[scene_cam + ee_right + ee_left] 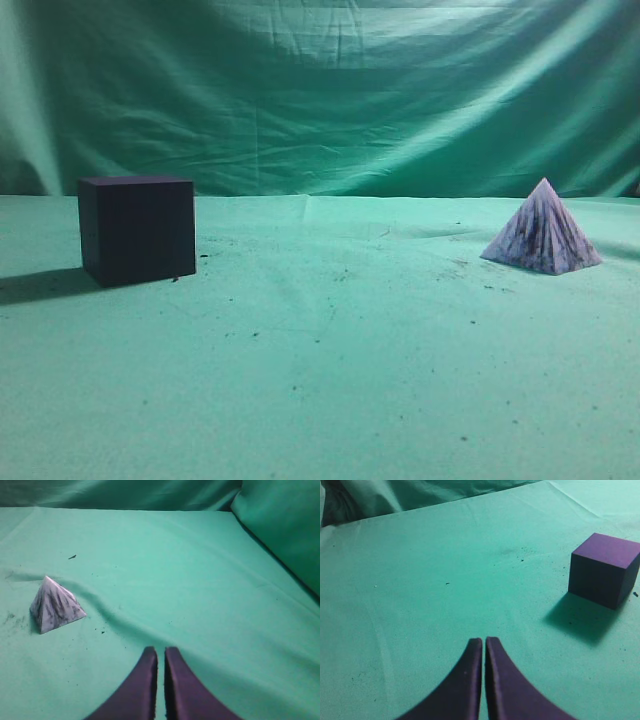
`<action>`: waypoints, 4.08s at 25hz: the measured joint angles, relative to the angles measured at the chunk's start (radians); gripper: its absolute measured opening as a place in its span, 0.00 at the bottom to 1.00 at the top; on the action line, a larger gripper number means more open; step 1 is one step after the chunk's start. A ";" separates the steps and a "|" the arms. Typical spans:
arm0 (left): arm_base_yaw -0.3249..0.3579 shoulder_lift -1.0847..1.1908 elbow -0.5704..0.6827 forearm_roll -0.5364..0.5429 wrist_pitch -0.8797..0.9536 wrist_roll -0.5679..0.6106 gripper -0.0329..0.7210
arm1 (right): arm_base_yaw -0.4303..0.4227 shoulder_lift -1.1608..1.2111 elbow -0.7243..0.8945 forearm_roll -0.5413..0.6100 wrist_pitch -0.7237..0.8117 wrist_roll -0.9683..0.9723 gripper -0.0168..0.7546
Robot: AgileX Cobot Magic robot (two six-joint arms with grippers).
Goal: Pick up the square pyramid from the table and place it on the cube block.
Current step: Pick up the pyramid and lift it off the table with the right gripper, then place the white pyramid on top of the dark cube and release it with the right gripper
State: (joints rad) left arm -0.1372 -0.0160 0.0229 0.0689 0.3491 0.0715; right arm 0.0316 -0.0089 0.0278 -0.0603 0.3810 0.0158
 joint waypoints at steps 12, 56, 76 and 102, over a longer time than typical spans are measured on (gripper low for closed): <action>0.000 0.000 0.000 0.000 0.000 0.000 0.04 | 0.000 0.000 0.000 -0.009 -0.003 -0.008 0.02; 0.000 0.000 0.000 0.000 0.000 0.000 0.04 | 0.311 1.577 -1.065 0.218 0.412 -0.230 0.85; 0.000 0.000 0.000 0.000 0.000 0.000 0.04 | 0.313 1.895 -1.174 0.113 0.340 -0.242 0.57; 0.000 0.000 0.000 0.000 0.000 0.000 0.04 | 0.646 1.835 -1.762 0.135 0.708 -0.206 0.46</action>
State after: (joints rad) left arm -0.1372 -0.0160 0.0229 0.0689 0.3491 0.0715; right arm 0.6778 1.8258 -1.7340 0.0743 1.0887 -0.1898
